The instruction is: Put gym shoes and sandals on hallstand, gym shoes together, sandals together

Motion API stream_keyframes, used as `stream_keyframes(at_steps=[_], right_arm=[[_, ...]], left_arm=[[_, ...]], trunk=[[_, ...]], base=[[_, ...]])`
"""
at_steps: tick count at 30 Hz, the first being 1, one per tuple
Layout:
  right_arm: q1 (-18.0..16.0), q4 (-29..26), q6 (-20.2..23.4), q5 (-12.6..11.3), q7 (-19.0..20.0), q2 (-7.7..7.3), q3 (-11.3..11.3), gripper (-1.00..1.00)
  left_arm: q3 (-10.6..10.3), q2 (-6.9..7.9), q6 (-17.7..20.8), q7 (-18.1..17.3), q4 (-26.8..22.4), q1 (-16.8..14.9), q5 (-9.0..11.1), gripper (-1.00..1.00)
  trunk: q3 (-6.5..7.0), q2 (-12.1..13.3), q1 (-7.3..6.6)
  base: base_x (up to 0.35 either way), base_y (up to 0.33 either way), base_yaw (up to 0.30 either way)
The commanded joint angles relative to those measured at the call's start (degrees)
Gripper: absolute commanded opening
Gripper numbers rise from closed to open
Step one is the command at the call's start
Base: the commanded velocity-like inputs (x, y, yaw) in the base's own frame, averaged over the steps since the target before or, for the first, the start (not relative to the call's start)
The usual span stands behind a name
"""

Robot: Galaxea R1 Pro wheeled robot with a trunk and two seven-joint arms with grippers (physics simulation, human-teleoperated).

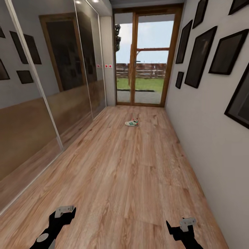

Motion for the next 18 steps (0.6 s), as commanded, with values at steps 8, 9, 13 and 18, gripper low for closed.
stream_keyframes(at_steps=[8,9,13,18], right_arm=[[0.0,0.0,-0.2,-0.2,0.1,-0.02,0.4,1.0],[0.0,0.0,-0.2,-0.2,0.1,-0.02,0.4,1.0],[0.0,0.0,-0.2,-0.2,0.0,0.02,0.4,1.0],[0.0,0.0,-0.2,-0.2,0.1,0.05,0.4,1.0]], left_arm=[[0.4,-0.04,-0.1,-0.5,0.0,0.0,0.0,1.0],[0.4,-0.04,-0.1,-0.5,0.0,0.0,0.0,1.0],[0.4,-0.04,-0.1,-0.5,0.0,0.0,0.0,1.0],[0.4,-0.04,-0.1,-0.5,0.0,0.0,0.0,1.0]], trunk=[[-0.05,0.0,0.02],[-0.05,0.0,0.02],[-0.05,0.0,0.02],[-0.05,0.0,0.02]], base=[[0.34,0.0,0.0],[0.34,0.0,0.0],[0.34,0.0,0.0],[0.34,0.0,0.0]])
